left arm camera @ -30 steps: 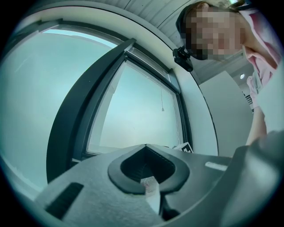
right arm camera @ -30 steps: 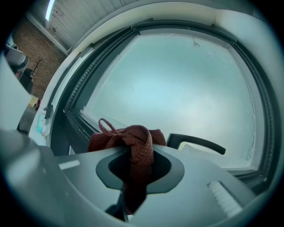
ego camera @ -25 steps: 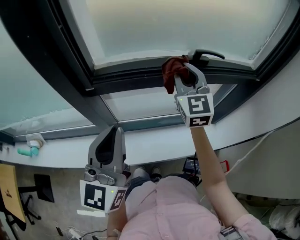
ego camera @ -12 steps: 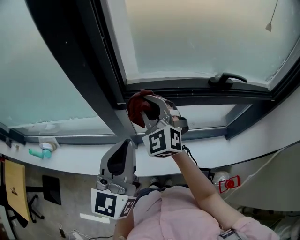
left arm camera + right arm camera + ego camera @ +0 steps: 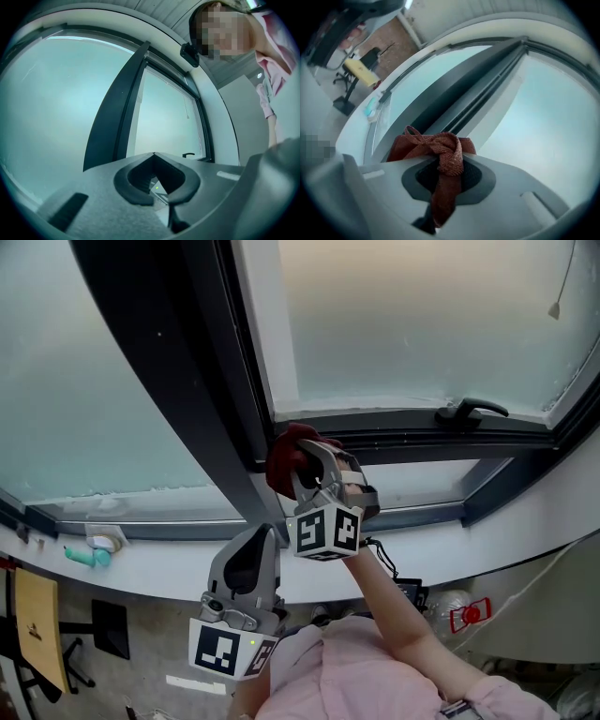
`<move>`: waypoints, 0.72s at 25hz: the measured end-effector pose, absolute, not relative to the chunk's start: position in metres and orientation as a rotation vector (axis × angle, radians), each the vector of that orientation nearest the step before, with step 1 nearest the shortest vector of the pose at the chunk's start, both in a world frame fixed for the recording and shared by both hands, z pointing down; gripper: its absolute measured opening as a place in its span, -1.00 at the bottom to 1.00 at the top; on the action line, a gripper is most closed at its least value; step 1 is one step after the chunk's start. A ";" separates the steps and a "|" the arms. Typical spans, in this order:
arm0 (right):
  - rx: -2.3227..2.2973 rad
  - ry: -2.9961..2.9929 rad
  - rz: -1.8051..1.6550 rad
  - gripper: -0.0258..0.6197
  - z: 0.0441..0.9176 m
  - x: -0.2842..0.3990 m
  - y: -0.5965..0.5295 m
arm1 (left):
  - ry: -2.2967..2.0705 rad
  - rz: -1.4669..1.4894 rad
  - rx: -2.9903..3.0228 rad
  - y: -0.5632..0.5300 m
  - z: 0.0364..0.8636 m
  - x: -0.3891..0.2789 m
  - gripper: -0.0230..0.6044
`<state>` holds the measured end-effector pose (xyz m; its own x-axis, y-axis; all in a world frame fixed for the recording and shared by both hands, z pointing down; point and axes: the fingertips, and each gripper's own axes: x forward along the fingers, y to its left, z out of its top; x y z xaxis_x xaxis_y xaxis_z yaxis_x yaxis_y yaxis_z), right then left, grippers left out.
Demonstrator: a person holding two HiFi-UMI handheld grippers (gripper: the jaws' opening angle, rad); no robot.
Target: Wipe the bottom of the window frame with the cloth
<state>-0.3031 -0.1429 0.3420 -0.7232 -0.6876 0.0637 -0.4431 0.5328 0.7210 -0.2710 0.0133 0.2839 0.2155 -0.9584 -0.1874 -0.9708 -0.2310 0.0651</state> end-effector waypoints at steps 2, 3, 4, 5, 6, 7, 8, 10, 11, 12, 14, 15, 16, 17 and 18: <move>0.974 -2.525 -0.871 -0.78 0.341 -0.301 -0.145 | 1.889 0.287 -2.409 0.012 0.283 -0.270 -0.93; 0.993 -2.558 -0.817 -0.78 0.340 -0.300 -0.146 | 1.882 0.288 -2.414 0.011 0.283 -0.270 -0.93; 1.010 -2.590 -0.764 -0.78 0.340 -0.299 -0.147 | 1.876 0.288 -2.418 0.011 0.283 -0.269 -0.93; 1.022 -2.620 -0.711 -0.78 0.340 -0.297 -0.147 | 1.870 0.289 -2.422 0.010 0.283 -0.269 -0.93; 1.030 -2.649 -0.662 -0.78 0.340 -0.296 -0.148 | 1.865 0.288 -2.425 0.010 0.283 -0.269 -0.93; 1.035 -2.678 -0.619 -0.77 0.340 -0.295 -0.148 | 1.862 0.288 -2.428 0.010 0.284 -0.269 -0.93; 1.039 -2.703 -0.581 -0.77 0.340 -0.295 -0.149 | 1.860 0.287 -2.430 0.009 0.284 -0.269 -0.93; 1.043 -2.740 -0.523 -0.76 0.339 -0.293 -0.149 | 1.860 0.286 -2.431 0.009 0.285 -0.269 -0.93; 1.043 -2.750 -0.507 -0.76 0.339 -0.293 -0.150 | 1.860 0.287 -2.431 0.010 0.285 -0.269 -0.93; 1.043 -2.755 -0.499 -0.76 0.339 -0.293 -0.150 | 1.861 0.287 -2.430 0.010 0.285 -0.269 -0.93; 1.042 -2.757 -0.497 -0.76 0.339 -0.292 -0.150 | 1.861 0.286 -2.432 0.010 0.285 -0.269 -0.93; 1.041 -2.759 -0.495 -0.76 0.339 -0.292 -0.150 | 1.862 0.285 -2.434 0.010 0.285 -0.268 -0.93; 1.038 -2.761 -0.490 -0.76 0.339 -0.292 -0.150 | 1.863 0.284 -2.435 0.010 0.286 -0.268 -0.93; 1.034 -2.763 -0.485 -0.76 0.339 -0.291 -0.150 | 1.864 0.284 -2.436 0.010 0.286 -0.268 -0.93; 1.030 -2.766 -0.481 -0.76 0.339 -0.291 -0.150 | 1.865 0.285 -2.436 0.011 0.286 -0.268 -0.93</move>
